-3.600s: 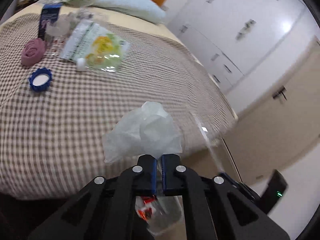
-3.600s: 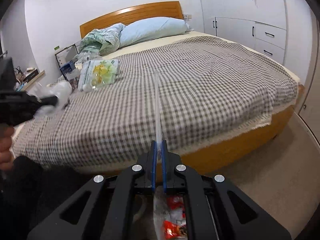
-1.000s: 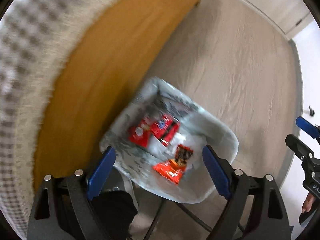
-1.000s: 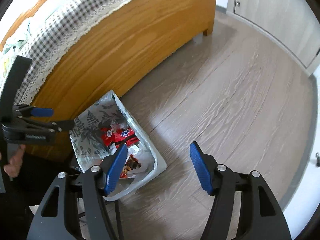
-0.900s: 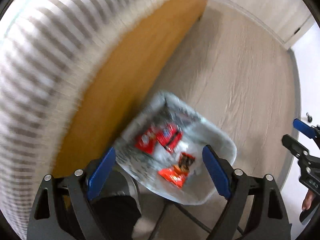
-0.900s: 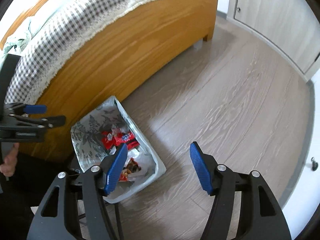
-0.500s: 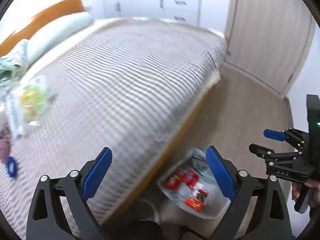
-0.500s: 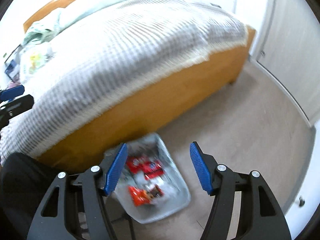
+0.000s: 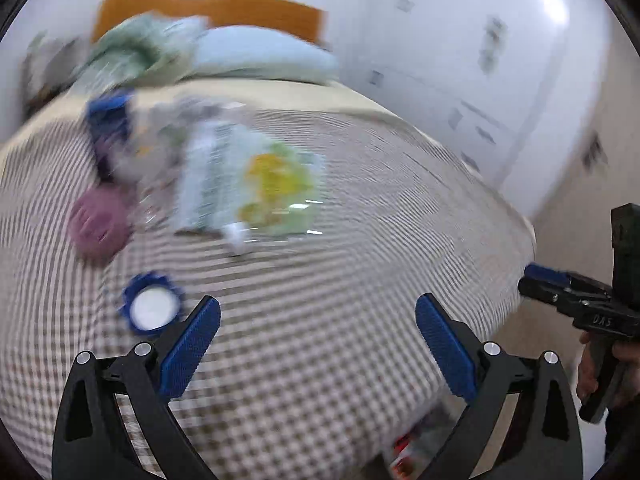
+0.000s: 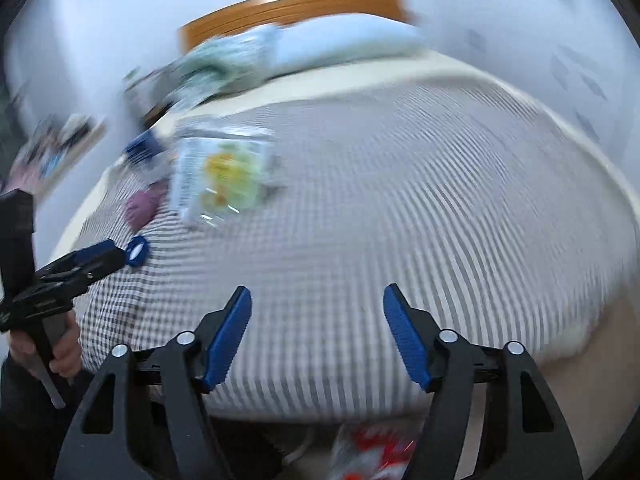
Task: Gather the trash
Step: 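Return to the bed and grasp the yellow-green printed snack bag with the right tool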
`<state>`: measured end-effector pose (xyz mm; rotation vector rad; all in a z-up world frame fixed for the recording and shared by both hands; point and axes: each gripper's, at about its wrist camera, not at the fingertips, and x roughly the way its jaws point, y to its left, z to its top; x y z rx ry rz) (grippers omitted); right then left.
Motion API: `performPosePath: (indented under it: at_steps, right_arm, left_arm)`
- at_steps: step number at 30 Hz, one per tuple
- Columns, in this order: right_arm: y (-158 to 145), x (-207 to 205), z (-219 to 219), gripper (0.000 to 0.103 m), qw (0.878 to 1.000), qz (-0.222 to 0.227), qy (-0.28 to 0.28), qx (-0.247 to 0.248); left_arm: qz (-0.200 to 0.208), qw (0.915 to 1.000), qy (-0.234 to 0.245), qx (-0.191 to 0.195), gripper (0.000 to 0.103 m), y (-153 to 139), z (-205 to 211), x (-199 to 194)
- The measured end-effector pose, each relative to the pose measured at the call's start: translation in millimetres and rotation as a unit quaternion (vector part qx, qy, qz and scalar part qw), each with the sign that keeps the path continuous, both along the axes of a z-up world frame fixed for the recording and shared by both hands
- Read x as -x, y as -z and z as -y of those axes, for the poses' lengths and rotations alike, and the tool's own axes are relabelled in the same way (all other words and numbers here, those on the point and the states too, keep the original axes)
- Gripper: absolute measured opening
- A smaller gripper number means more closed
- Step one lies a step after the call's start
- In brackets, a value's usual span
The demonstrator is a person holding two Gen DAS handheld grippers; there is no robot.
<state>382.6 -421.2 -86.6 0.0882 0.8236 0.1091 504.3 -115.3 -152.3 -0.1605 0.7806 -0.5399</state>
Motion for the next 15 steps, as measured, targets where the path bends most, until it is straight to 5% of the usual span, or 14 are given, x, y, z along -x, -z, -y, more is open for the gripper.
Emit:
performPosePath:
  at_steps: [4,7,11,15]
  right_arm:
    - [-22.0,-94.3,-57.2,0.07,0.981,-0.029,-0.159,0.111]
    - [-19.7,-162.5,-94.9,0.07,0.951,-0.081,-0.247,0.167]
    - [-2.3,-236.9,-132.6,0.07,0.92,-0.115,-0.293,0.234]
    - [23.6,-293.6,-158.9,0.07,0.899,-0.171,-0.335,0.225]
  left_arm:
    - [-0.006,0.9981,-0.057,0.024,0.095,10.7,-34.1,-23.1]
    - [-0.002,0.9956,-0.091,0.022,0.095,13.0,-58.5,-37.6]
    - [-0.024,0.9917,-0.117,0.047,0.095,20.3,-83.7,-52.6]
    - [-0.051,0.9897,-0.133,0.014,0.095,31.1,-89.5,-60.1]
